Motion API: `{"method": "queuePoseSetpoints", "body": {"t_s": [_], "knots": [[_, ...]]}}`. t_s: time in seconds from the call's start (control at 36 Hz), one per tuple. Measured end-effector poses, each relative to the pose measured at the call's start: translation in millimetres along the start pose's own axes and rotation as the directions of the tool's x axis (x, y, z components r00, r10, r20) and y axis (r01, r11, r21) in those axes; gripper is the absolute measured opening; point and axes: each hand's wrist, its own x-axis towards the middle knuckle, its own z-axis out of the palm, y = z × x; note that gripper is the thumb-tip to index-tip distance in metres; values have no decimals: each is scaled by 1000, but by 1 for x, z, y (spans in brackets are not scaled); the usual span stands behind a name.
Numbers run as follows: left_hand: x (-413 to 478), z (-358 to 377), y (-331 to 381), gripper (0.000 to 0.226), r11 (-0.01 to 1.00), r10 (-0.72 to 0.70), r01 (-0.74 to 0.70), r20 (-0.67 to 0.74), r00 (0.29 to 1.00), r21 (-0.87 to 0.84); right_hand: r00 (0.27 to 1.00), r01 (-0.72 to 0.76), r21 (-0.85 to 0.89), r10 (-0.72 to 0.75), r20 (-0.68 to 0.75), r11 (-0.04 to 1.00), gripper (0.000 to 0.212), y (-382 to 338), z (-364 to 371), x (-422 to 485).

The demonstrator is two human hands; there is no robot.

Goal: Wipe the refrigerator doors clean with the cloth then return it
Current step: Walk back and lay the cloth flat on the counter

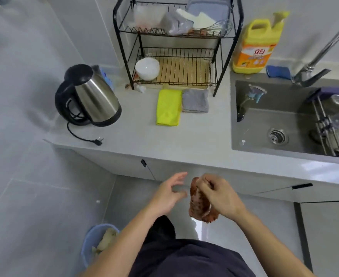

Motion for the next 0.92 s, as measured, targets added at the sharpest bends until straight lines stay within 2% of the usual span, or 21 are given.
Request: {"method": "queuePoseSetpoints", "body": {"t_s": [0.06, 0.14, 0.28, 0.33, 0.42, 0.5, 0.61, 0.83, 0.92], "knots": [[20, -16, 7, 52, 995, 31, -38, 75, 997, 96, 999, 32, -8, -32, 43, 999, 44, -19, 2, 18], [45, -42, 15, 39, 979, 0, -19, 94, 996, 203, 997, 63, 7, -63, 39, 998, 41, -40, 2, 43], [72, -78, 29, 18, 978, 19, -30, 54, 998, 207, 1000, 31, 95, -30, -9, 995, 38, -61, -6, 76], [81, -90, 30, 25, 963, 43, -49, 27, 999, 266, 999, 32, 127, -27, -37, 991, 32, -64, -13, 86], [91, -103, 30, 16, 940, 54, -44, -20, 998, 340, 997, 51, 153, -41, -69, 987, 24, -65, -28, 100], [100, -112, 38, 20, 934, 78, -45, -77, 994, 355, 995, 49, 114, -40, -87, 992, 21, -63, -48, 110], [115, -125, 54, 14, 918, 157, -82, -164, 974, 388, 983, 33, -6, -33, -182, 999, 15, -57, -76, 122], [146, -141, 102, 18, 791, 287, -186, -85, 954, 584, 926, 3, -103, -42, -375, 995, 18, -52, -107, 147], [150, -148, 128, 19, 744, 366, -232, -92, 926, 627, 880, 46, -107, -91, -466, 993, 18, -59, -116, 156]]}}
